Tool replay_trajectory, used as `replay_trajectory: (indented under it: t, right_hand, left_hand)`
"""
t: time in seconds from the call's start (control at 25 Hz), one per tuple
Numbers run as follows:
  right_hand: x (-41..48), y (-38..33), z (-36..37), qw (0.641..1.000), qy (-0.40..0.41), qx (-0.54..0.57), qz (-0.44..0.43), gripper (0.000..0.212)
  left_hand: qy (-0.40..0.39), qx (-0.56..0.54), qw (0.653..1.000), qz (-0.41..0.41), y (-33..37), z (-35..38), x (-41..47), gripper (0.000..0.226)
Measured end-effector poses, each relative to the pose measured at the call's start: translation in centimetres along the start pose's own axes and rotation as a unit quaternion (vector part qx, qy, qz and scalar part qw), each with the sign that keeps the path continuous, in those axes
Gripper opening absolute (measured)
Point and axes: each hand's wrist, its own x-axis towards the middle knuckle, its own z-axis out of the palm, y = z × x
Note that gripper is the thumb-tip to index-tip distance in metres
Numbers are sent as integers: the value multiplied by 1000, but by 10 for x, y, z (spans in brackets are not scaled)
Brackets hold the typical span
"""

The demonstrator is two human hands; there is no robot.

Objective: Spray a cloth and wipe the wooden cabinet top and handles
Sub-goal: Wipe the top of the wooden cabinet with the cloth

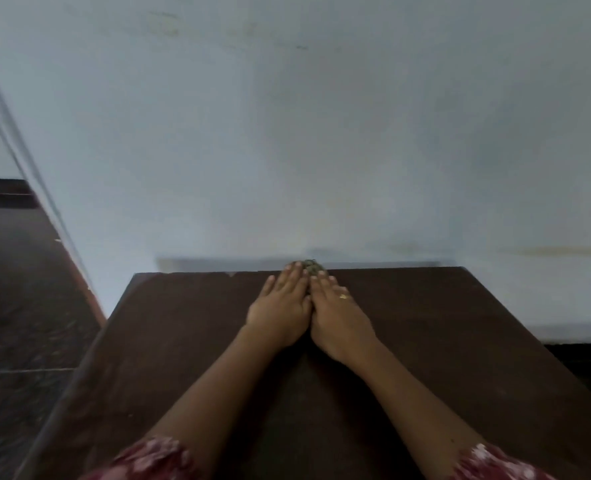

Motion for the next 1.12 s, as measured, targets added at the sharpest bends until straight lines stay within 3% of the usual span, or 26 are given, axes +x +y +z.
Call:
replay_trajectory:
  t: [0.16,0.68,1.12]
  right_hand:
    - [10,-12,1,999,-2,12,43,57]
    - [82,-168,45,990,-49,14,-133,55]
    - [62,-195,44,979,-74,50,-186,58]
  left_hand:
    - [-4,26,1000,2,-15,-4,8,53]
    - [21,-8,982,-186,-167,-40,-58,54]
    - [18,-17,974,-225,-175,-43,-100,54]
